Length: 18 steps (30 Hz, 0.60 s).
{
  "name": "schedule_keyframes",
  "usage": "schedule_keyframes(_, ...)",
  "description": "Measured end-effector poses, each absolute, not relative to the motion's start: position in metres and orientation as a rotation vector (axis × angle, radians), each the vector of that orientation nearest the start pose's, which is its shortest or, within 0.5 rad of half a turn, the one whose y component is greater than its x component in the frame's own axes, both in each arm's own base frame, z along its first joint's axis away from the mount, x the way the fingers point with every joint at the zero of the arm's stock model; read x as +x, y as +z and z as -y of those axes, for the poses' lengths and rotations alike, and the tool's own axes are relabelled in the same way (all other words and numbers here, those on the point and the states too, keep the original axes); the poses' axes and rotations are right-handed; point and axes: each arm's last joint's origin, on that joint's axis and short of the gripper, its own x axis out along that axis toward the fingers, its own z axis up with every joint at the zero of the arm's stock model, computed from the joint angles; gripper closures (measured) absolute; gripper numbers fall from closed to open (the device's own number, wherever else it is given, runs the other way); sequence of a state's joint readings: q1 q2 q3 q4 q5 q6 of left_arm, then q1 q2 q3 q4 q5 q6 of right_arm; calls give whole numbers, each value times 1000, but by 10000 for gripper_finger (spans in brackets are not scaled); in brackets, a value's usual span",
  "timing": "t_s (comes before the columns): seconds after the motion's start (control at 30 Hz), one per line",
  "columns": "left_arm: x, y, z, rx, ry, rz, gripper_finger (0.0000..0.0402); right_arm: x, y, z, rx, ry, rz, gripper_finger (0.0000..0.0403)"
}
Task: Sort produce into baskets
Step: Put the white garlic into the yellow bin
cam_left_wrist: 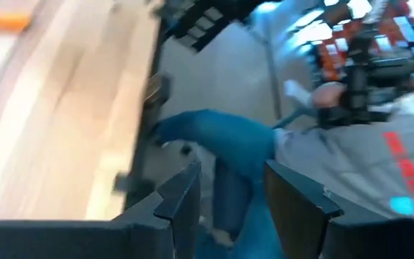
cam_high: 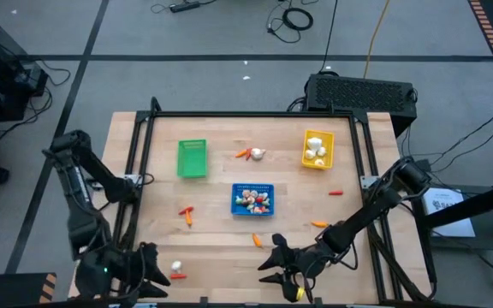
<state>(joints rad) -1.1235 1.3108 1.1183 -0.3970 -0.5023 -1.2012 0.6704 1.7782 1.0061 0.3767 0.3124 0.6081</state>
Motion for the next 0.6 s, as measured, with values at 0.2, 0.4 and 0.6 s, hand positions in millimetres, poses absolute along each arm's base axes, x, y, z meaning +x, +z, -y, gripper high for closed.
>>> schedule_keyframes(0.2,131,286,262,-713,-131,-834,247,303,198,-229,390,234,-435,259)
schedule_keyframes(0.4,139,254,266,-581,-9,-929,247,306,198,-226,397,226,-429,259)
schedule_keyframes(0.6,142,228,267,-433,88,-1014,247,307,198,-224,372,226,-424,259)
